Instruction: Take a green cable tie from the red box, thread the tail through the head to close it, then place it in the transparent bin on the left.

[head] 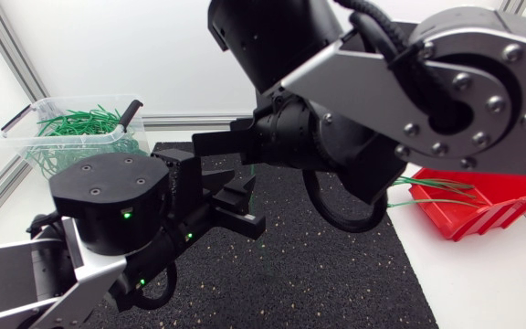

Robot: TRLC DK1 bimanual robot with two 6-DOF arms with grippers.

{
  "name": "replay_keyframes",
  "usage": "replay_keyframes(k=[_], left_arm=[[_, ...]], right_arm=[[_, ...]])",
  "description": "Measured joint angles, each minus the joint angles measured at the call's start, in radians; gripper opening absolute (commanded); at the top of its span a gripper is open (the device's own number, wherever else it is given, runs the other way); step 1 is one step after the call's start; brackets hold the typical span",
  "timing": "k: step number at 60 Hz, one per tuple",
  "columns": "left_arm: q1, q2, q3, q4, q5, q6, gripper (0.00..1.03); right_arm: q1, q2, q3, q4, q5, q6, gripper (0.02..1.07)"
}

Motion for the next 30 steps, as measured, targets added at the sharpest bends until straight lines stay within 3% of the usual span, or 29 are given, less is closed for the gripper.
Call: replay_keyframes(k=[5, 14, 23, 30], left_arm=[[-0.001, 0.006, 0.0, 0.0, -0.001, 0.014, 0.27], [-0.002, 0.021, 0.002, 0.027, -0.013, 0.026, 0.04], [-0.003, 0.029, 0.002, 0.055, -0.017, 0.051, 0.04], [-0.005, 0.028, 0.002, 0.061, -0.017, 0.054, 0.04]], right_arm=[[0.002, 0.0, 0.0, 0.0, 0.0, 0.0, 0.08], [0.003, 0.0, 0.0, 0.0, 0.0, 0.0, 0.08], [0.003, 0.0, 0.0, 0.02, 0.001, -0.001, 0.09], [0.003, -0.004, -0.007, 0.04, -0.001, -0.01, 0.22]])
